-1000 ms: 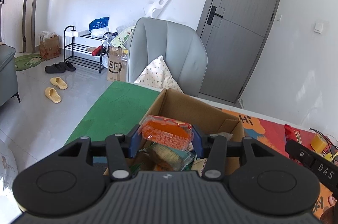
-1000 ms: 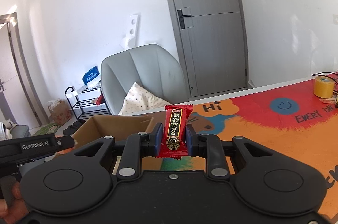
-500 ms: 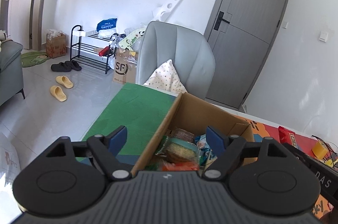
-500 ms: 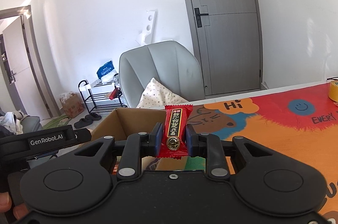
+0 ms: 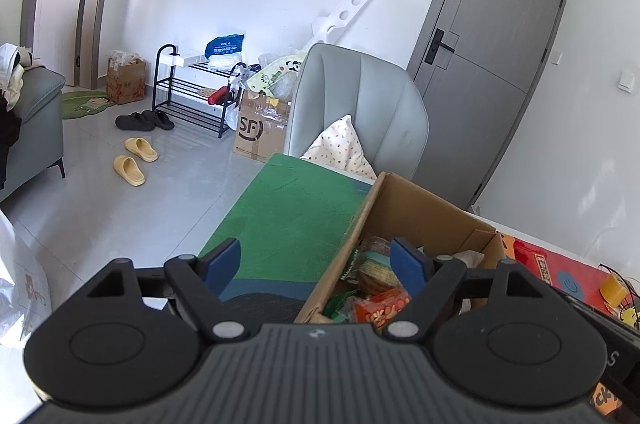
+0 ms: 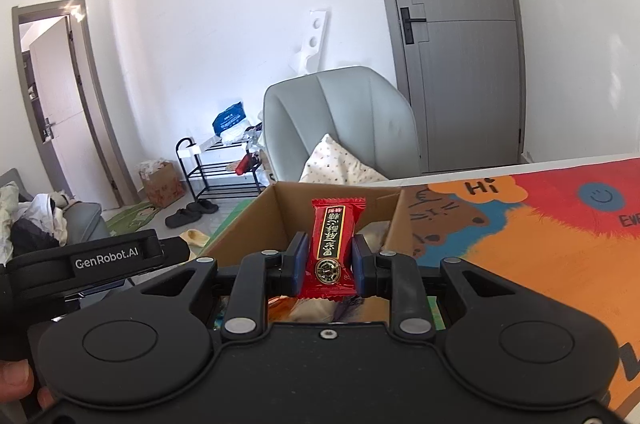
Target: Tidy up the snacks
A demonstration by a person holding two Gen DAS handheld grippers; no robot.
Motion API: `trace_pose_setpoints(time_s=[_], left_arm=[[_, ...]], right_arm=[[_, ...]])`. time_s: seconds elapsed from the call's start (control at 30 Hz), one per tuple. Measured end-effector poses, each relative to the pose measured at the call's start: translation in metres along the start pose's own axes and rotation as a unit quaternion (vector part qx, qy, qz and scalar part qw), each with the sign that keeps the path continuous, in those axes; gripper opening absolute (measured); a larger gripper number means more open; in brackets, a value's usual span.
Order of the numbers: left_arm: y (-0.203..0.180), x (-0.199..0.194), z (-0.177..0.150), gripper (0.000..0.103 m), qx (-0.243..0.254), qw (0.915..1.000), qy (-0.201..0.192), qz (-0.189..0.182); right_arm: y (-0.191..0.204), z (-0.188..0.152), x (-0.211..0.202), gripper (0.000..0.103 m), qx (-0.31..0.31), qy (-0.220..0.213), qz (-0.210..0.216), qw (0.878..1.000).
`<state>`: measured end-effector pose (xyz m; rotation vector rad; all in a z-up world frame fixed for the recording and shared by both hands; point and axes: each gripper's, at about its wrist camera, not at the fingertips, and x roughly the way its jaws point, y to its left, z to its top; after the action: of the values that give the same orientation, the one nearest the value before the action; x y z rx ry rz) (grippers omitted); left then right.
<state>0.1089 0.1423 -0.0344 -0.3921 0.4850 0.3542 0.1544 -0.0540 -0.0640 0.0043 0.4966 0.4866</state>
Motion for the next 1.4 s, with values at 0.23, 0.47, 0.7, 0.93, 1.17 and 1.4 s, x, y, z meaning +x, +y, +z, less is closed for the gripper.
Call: trace_pose_setpoints(time_s=[0.23, 0.47, 0.7, 0.93, 1.17, 1.4], left_arm=[[0.005, -0.005, -0.003, 0.081, -0.003, 1.0000, 0.000, -0.002], [0.002, -0.007, -0.006, 0.081, 0.001, 1.0000, 0.002, -0.007], [-0.010, -0.007, -0.010, 0.092, 0.019, 0.9997, 0.009, -0.007], [-0.030, -0.011, -0.019, 0.095, 0.047, 0.9985, 0.024, -0.014], [-0.055, -0.019, -0.026, 0.097, 0.090, 0.9950, 0.035, -0.023], [-0.076, -0.036, -0.032, 0.100, 0.131, 0.9904, 0.035, -0.029]], right_arm=[[-0.003, -0.007, 0.000, 0.044, 0.010, 0.010, -0.012, 1.000], [-0.021, -0.004, -0.013, 0.049, 0.033, -0.001, -0.039, 0.999], [-0.036, -0.009, -0.026, 0.057, 0.041, 0.000, -0.053, 0.998], [-0.052, -0.014, -0.043, 0.064, 0.052, 0.004, -0.062, 0.997], [-0.072, -0.015, -0.064, 0.074, 0.065, 0.002, -0.077, 0.995], [-0.086, -0.014, -0.088, 0.094, 0.073, -0.008, -0.090, 0.993]])
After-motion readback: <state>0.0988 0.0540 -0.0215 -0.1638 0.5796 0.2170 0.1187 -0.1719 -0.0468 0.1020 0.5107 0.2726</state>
